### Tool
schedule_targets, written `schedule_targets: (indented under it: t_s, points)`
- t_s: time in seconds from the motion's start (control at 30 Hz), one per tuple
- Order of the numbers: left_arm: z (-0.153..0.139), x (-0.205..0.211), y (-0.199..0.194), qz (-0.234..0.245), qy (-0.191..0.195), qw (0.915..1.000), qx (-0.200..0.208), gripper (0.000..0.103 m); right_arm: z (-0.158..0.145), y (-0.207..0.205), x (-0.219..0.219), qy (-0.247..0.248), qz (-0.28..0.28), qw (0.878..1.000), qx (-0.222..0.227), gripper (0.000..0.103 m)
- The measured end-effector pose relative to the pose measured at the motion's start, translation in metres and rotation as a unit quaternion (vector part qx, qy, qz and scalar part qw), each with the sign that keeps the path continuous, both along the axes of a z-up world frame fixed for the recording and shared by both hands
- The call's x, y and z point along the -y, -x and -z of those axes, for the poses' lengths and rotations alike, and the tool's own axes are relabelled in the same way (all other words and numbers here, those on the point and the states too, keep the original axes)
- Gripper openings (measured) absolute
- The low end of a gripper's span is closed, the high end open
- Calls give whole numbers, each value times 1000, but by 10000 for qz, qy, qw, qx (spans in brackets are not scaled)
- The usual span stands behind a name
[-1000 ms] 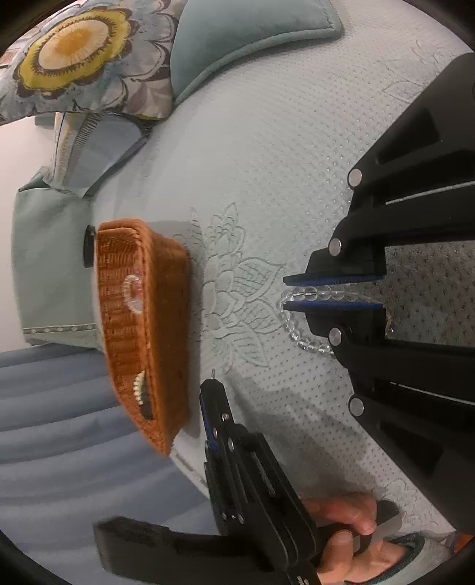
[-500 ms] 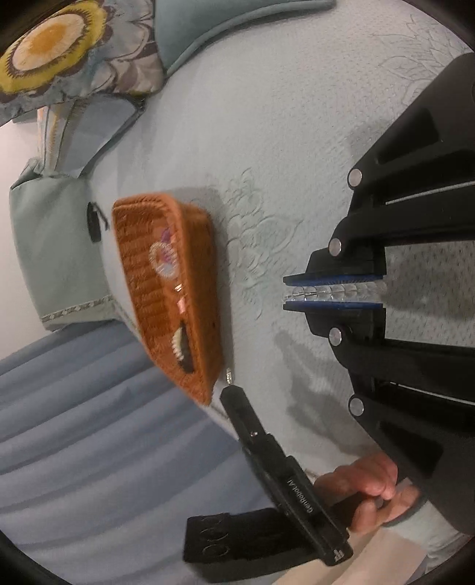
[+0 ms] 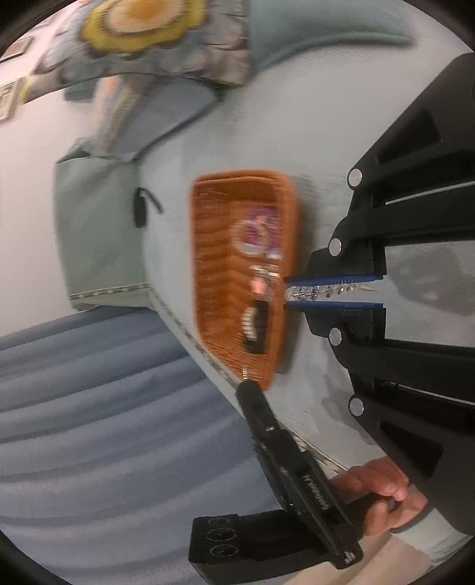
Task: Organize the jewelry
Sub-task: 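Carry the charm and bracelet into the wicker basket and open both tools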
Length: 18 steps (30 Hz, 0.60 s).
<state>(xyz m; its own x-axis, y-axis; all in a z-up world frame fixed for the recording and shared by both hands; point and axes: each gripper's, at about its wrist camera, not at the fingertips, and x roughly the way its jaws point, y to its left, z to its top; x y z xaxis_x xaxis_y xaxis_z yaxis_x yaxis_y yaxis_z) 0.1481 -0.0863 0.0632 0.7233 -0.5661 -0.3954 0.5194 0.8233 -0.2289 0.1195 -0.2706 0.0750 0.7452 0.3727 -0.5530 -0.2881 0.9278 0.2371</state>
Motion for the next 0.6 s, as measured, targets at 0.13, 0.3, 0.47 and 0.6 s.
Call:
schedule_targets:
  t_s: [0.13,0.3,0.47,0.6]
  points:
    - [-5,4,-24,-102,-27,9999,-4,8,-18,-34,1,95,172,9996,178,6]
    - [3,11,-62,-295,-12,9994,-166,8,-17,-82,5,41,315,9993,222,6]
    - [24,25,-90,-365,-61,9985,-391,8,1,-119,2,57,419,9991,-35,6]
    - [37,36,-100,-373,-166,9978,-515,9,20,-138,-1,104,463,9986,-246,6]
